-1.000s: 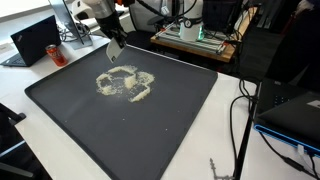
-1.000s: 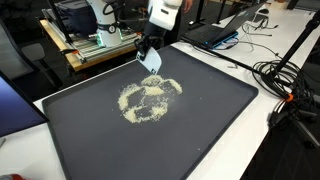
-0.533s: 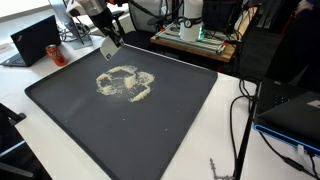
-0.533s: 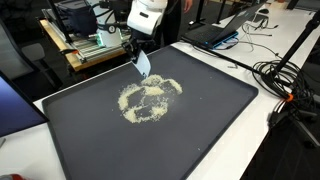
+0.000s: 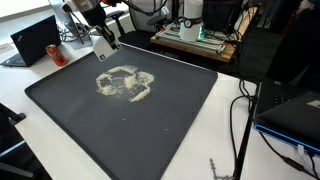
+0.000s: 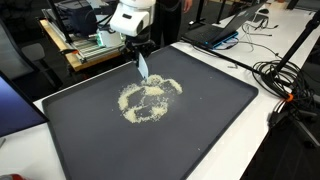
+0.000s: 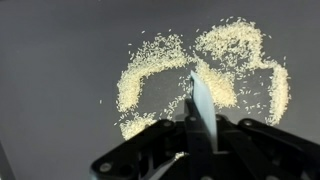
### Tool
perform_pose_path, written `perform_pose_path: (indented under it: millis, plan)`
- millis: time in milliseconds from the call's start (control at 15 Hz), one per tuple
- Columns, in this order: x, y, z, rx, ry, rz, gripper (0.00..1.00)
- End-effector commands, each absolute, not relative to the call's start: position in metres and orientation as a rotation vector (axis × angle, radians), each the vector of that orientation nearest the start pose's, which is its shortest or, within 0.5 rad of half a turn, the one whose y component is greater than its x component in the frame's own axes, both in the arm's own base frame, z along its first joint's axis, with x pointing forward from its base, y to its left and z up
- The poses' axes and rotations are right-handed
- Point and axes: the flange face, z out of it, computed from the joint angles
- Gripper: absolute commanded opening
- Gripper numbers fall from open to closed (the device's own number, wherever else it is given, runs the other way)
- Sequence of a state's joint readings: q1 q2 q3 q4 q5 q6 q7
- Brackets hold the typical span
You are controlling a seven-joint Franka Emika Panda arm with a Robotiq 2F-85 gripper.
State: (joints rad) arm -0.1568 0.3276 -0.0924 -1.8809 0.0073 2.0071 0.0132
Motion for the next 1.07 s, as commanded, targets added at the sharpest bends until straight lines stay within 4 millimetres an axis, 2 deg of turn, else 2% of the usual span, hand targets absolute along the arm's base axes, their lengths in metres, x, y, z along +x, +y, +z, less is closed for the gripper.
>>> perform_pose_path:
  millis: [0, 467, 1000]
  plan:
    - [0.584, -0.167, 0.323, -2.979, 0.510, 0.209, 0.01]
    - [0.576, -0.206, 0.311, -2.777, 0.738, 0.116, 0.01]
    - [0.561, -0.246, 0.283, -2.539, 1.016, 0.096, 0.01]
